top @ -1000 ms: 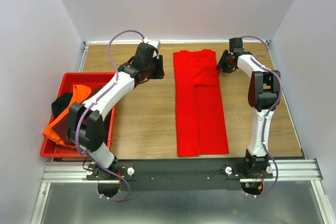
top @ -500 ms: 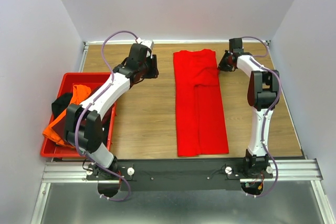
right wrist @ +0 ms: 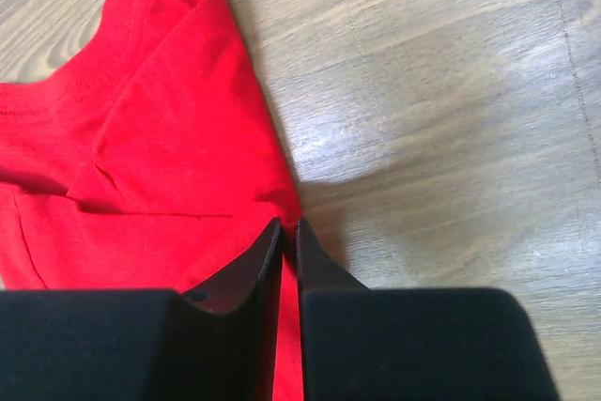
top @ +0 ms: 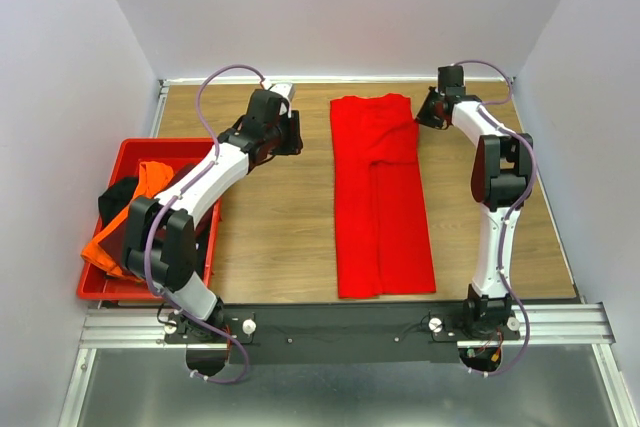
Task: Fold and stack the t-shirts
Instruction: Fold the tshirt
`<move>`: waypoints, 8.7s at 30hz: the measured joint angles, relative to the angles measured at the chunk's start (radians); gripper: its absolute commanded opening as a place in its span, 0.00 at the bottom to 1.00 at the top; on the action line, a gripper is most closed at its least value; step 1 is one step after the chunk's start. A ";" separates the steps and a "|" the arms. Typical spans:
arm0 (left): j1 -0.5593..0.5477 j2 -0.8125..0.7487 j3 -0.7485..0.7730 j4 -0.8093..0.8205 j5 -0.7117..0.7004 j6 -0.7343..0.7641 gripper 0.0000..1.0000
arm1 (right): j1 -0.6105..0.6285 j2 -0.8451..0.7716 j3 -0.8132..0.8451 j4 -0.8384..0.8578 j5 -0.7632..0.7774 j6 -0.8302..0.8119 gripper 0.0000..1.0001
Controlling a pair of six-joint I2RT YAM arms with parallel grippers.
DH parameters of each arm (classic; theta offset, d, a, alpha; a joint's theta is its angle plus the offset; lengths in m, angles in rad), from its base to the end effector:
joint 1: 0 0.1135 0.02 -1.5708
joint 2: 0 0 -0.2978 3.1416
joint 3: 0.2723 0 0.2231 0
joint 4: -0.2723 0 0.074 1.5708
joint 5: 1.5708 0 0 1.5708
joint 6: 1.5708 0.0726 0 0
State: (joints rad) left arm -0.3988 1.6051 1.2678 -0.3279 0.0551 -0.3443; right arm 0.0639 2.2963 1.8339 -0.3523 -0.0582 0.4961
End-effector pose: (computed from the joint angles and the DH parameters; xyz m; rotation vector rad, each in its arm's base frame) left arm 0.3377 -0.1466 0.3062 0.0925 2.2739 -0.4604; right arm 0.5358 0.0385 0.1876 0.4895 2.3596 0.3319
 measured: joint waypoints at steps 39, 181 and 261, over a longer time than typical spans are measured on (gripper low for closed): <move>0.000 0.009 -0.018 0.035 0.037 0.002 0.50 | 0.060 -0.150 -0.169 0.104 -0.002 -0.014 0.17; 0.000 0.054 -0.036 0.044 0.114 -0.003 0.50 | 0.307 -0.180 -0.267 0.119 0.253 0.030 0.31; -0.344 0.789 0.746 0.103 0.023 -0.071 0.39 | 0.047 -0.078 -0.150 0.203 0.064 0.051 0.48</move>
State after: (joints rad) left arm -0.7433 2.3936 2.0136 -0.2253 0.0784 -0.4152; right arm 0.1108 2.2185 1.6844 -0.1497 0.0059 0.5472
